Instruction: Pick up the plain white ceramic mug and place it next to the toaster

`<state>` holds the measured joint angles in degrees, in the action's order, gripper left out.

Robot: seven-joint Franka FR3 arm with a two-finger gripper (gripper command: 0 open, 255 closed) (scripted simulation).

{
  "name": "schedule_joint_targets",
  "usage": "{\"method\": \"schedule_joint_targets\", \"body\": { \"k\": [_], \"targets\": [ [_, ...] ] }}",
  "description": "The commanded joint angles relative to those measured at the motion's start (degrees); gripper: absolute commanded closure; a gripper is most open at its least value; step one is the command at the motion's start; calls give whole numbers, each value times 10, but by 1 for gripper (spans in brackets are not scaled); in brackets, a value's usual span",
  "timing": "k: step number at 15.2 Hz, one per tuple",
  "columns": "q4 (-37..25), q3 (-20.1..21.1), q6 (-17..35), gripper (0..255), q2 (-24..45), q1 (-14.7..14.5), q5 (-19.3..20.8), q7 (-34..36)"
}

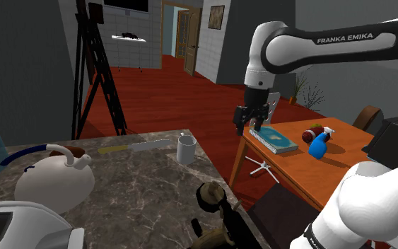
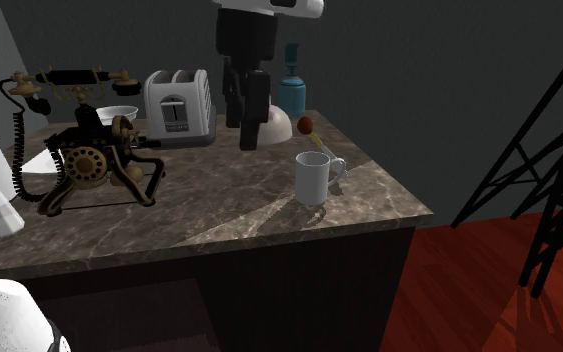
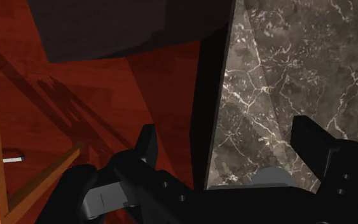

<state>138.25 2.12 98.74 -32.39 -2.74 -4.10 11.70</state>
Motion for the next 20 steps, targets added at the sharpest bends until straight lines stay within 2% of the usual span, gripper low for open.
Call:
{"method": "schedule_joint_targets", "body": {
  "k": [1,10,20],
  "targets": [
    [-5,12,38,0,32,-4,-4,13],
    [-76,65,176,0,199,-18,4,83],
    [-224,96,264,0,399,-39,72,176]
  ]
}}
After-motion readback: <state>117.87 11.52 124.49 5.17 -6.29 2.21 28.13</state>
